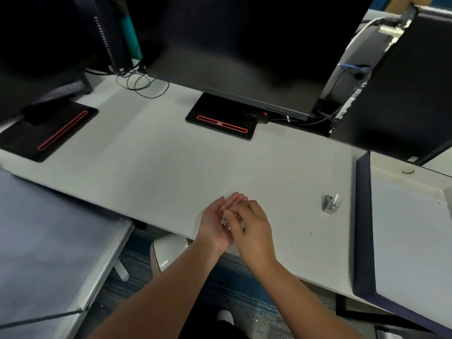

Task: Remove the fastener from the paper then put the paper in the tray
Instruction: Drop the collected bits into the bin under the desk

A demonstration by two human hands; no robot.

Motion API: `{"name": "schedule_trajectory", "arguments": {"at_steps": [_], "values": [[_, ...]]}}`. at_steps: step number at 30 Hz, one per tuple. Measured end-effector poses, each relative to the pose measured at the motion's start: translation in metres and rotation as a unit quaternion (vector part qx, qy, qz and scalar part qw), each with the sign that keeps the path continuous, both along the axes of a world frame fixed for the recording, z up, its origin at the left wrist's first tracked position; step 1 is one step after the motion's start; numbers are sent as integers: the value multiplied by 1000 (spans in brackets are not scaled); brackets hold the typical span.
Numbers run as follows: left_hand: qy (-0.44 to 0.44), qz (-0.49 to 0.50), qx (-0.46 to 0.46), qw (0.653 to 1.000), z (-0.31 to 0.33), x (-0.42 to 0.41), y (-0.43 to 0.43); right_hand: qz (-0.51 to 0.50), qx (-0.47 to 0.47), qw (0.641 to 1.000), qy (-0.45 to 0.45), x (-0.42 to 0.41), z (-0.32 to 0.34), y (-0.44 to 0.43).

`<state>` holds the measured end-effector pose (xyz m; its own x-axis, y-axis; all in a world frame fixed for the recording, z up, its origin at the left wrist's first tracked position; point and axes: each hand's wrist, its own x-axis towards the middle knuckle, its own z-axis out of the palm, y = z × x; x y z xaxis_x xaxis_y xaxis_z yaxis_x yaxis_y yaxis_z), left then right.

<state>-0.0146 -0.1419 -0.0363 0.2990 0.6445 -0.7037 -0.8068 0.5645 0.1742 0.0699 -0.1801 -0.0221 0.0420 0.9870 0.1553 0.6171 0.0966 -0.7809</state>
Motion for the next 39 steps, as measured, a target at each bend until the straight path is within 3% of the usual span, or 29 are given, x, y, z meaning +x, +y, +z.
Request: {"name": "schedule_trajectory", "arguments": {"at_steps": [10,13,16,21,26,32,39], "values": [[-8,96,3,995,-11,-81,-20,62,-24,979,194,-42,-1,-18],[-17,118,-4,993,-21,-116,-34,101,-67,972,202,-53,-21,-21],[-34,146,3,989,-38,-150,-49,169,-128,965,152,-69,-46,-22],[-35,211,-51,976,-87,-184,-66,261,-219,939,-38,-91,-110,-9],[20,169,-108,980,-156,-184,-75,274,-300,901,-150,-98,-183,5],[42,105,-155,981,-232,-181,-68,244,-367,875,-201,-108,-266,19],[57,121,-206,969,-331,-188,-60,194,-437,860,-179,-131,-352,36]]}}
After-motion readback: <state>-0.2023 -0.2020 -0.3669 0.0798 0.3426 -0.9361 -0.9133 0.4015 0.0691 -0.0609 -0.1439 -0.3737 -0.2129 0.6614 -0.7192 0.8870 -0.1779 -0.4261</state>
